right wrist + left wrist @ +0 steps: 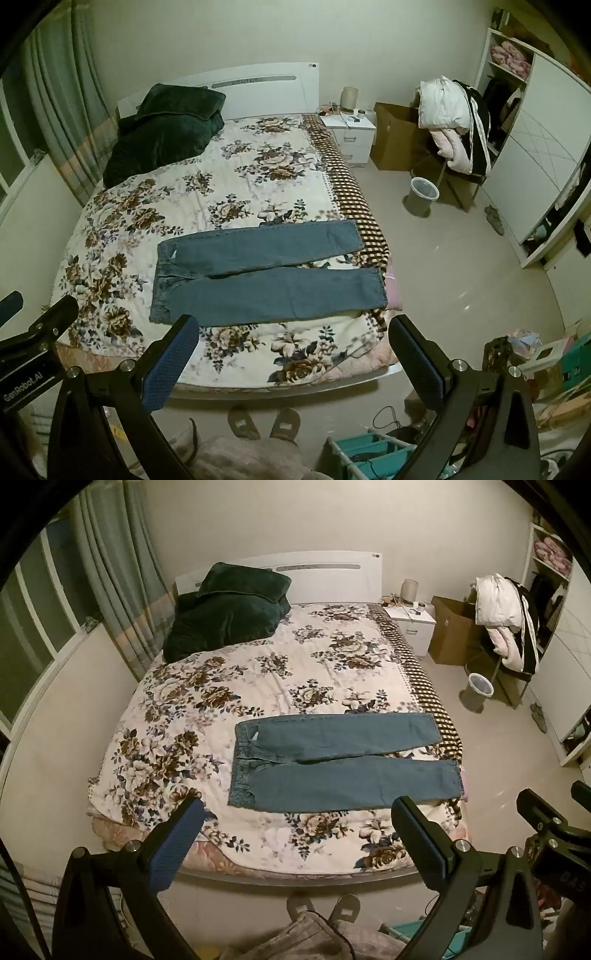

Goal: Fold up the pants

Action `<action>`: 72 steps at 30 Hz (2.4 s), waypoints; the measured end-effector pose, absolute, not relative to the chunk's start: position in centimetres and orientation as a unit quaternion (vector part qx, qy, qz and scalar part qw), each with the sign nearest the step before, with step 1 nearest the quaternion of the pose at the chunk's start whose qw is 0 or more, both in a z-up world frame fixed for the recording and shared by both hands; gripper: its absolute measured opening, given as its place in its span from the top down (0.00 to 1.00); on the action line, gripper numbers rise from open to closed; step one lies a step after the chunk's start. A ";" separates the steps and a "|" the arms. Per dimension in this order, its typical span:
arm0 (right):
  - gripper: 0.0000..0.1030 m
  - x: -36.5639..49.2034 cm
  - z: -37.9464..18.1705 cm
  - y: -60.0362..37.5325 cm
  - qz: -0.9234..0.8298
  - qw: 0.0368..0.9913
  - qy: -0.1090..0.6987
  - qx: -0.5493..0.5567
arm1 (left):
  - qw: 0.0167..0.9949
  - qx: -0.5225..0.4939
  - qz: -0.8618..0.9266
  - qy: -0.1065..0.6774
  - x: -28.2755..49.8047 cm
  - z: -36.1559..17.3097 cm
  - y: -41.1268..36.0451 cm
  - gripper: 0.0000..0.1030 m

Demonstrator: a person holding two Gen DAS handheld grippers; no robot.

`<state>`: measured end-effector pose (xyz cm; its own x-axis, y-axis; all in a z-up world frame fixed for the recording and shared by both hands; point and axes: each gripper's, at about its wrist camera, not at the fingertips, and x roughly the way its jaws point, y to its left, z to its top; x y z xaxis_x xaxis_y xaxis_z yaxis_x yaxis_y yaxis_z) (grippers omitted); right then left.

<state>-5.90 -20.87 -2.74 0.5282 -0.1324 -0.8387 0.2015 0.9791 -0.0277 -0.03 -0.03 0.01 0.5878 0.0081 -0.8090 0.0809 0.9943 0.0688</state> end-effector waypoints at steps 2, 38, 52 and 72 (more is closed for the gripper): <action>0.00 -5.9 -2.7 -20.9 -0.094 0.874 0.476 0.038 | 0.888 0.051 -0.019 0.456 0.0 0.0 -0.1 0.00; 0.00 -5.7 -2.4 -20.1 -0.093 0.874 0.475 0.037 | 0.889 0.041 -0.025 0.455 -0.1 -0.2 0.4 0.00; 0.00 -5.8 -2.4 -20.5 -0.093 0.874 0.475 0.036 | 0.889 0.038 -0.026 0.456 0.6 -0.6 -0.2 0.00; 0.00 -5.4 -1.9 -18.5 -0.090 0.875 0.475 0.038 | 0.889 0.033 -0.028 0.455 0.6 -0.5 0.2 0.00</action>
<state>-5.42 -18.48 -1.86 0.5330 -0.1212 -0.8374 0.1937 0.9809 -0.0187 0.61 0.24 -0.52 0.5841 -0.0203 -0.8114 0.0806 0.9962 0.0330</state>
